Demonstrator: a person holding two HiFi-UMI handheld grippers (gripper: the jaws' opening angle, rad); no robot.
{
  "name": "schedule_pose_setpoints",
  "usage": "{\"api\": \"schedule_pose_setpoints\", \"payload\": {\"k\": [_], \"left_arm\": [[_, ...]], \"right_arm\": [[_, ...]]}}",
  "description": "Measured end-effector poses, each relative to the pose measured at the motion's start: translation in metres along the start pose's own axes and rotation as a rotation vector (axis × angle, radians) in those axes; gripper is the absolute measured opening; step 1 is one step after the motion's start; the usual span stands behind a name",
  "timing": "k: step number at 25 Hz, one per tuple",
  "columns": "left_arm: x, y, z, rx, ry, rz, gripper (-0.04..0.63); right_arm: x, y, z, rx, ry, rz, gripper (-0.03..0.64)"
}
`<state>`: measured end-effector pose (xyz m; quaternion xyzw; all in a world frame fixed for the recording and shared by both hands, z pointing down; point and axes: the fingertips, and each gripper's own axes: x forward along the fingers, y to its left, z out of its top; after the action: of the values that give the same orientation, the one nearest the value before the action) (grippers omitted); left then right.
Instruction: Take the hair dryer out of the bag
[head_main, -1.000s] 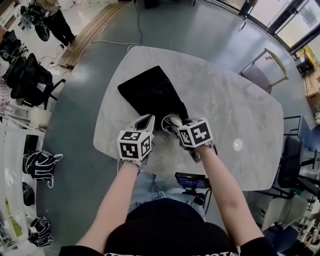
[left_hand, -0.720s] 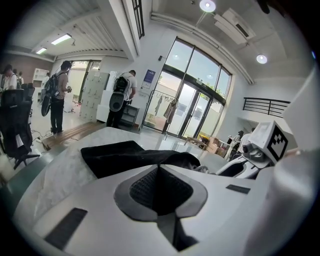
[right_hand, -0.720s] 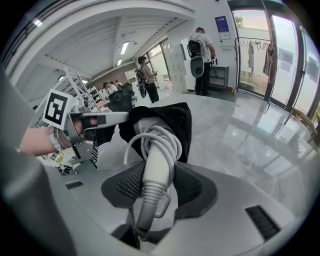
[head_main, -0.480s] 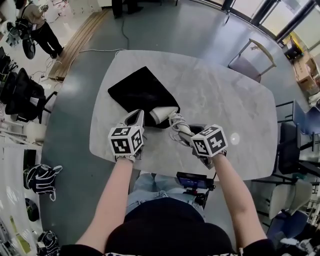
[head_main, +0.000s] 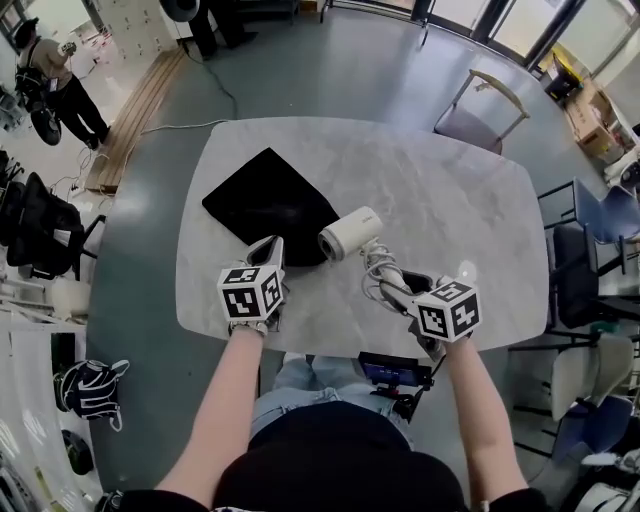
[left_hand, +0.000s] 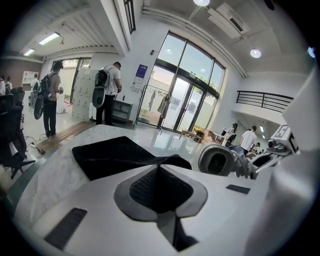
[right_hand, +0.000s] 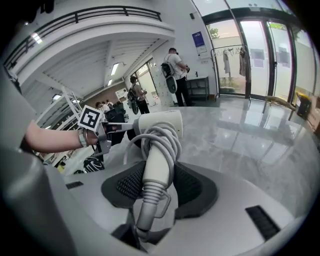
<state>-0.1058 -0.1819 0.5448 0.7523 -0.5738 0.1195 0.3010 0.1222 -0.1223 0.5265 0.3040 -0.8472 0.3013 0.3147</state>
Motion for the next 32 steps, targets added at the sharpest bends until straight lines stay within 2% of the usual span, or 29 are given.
{"api": "schedule_pose_setpoints", "payload": {"k": [3, 5, 9, 18, 22, 26, 32], "left_arm": [[0.002, -0.004, -0.009, -0.009, 0.036, -0.026, 0.035], [0.003, -0.006, -0.014, -0.016, 0.062, -0.046, 0.167], [0.001, -0.009, -0.012, 0.004, 0.069, -0.037, 0.175], [-0.019, 0.003, 0.021, 0.034, -0.014, -0.019, 0.175], [-0.033, 0.005, 0.045, 0.066, -0.084, -0.014, 0.173], [-0.055, 0.004, 0.077, 0.091, -0.207, -0.013, 0.140], [-0.083, 0.003, 0.117, 0.196, -0.342, 0.011, 0.099]], "right_arm": [[-0.013, -0.011, 0.004, 0.069, -0.069, -0.041, 0.190], [-0.021, -0.018, 0.010, 0.098, -0.112, -0.070, 0.190], [-0.044, -0.033, 0.027, 0.137, -0.200, -0.139, 0.190], [-0.079, -0.046, 0.066, 0.163, -0.378, -0.301, 0.190], [-0.085, -0.034, 0.080, 0.202, -0.491, -0.301, 0.190], [-0.093, -0.028, 0.096, 0.121, -0.570, -0.328, 0.190], [-0.106, -0.014, 0.123, 0.037, -0.692, -0.337, 0.190]]}}
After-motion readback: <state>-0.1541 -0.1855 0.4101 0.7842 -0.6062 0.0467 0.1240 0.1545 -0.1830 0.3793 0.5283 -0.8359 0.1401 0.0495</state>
